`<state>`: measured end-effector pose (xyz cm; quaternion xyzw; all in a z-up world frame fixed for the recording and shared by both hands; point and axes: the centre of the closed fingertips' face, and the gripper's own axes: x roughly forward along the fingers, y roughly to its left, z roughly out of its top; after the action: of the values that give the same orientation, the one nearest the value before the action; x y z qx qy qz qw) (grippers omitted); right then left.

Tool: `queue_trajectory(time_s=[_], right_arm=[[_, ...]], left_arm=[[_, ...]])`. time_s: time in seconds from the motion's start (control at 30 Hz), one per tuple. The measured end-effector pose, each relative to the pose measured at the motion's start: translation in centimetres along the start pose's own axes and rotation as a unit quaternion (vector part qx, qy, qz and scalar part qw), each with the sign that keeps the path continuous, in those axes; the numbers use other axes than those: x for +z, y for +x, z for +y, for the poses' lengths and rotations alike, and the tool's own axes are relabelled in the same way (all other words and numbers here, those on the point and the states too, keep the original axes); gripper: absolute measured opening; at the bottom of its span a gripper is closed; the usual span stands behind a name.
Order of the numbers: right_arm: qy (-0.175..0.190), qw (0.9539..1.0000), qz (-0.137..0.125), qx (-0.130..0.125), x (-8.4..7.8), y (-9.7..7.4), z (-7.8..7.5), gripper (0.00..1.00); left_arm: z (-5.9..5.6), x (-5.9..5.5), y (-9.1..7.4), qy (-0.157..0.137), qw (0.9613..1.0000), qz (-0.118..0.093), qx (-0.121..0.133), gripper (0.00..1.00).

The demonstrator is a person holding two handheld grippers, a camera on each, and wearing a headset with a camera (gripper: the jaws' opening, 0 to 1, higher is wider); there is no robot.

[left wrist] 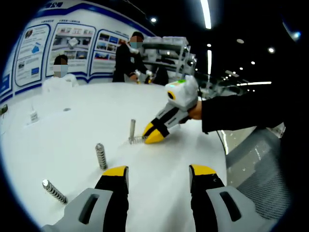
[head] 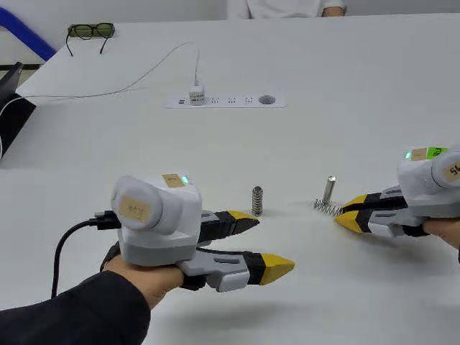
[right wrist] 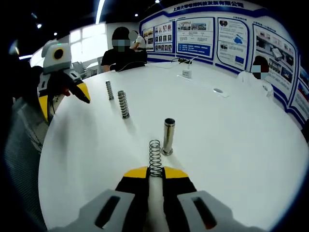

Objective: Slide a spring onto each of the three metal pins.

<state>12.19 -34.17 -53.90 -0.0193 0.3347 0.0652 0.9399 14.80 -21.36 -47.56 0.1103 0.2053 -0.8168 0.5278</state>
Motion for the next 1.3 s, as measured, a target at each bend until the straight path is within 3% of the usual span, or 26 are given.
queue_trajectory(time_s=[0.27, 0.5, 0.63, 0.93, 1.3], right_arm=[[-0.006, 0.9997, 0.005, 0.021, -0.5, -1.0, 1.5, 0.11], [-0.029, 0.9977, -0.006, 0.062, 0.8, -2.1, 3.9, 0.11], [-0.06, 0.9939, -0.001, 0.092, 1.4, -2.6, 5.8, 0.11], [-0.102, 0.9864, -0.005, 0.129, 3.0, -3.3, 8.2, 0.12], [-0.15, 0.9718, -0.008, 0.182, 4.6, -4.2, 11.4, 0.12]], left_arm=[[0.0, 0.0, 0.3, 0.003, 1.0, 0.003, -0.003, 0.51], [-0.1, -0.4, 0.6, 0.008, 0.9999, 0.01, -0.006, 0.5], [-0.3, -0.5, 0.8, 0.011, 0.9998, 0.011, -0.009, 0.5], [-0.8, -0.5, 0.8, 0.02, 0.9996, 0.012, -0.016, 0.47], [-1.7, -0.1, 1.0, 0.039, 0.9987, 0.006, -0.032, 0.38]])
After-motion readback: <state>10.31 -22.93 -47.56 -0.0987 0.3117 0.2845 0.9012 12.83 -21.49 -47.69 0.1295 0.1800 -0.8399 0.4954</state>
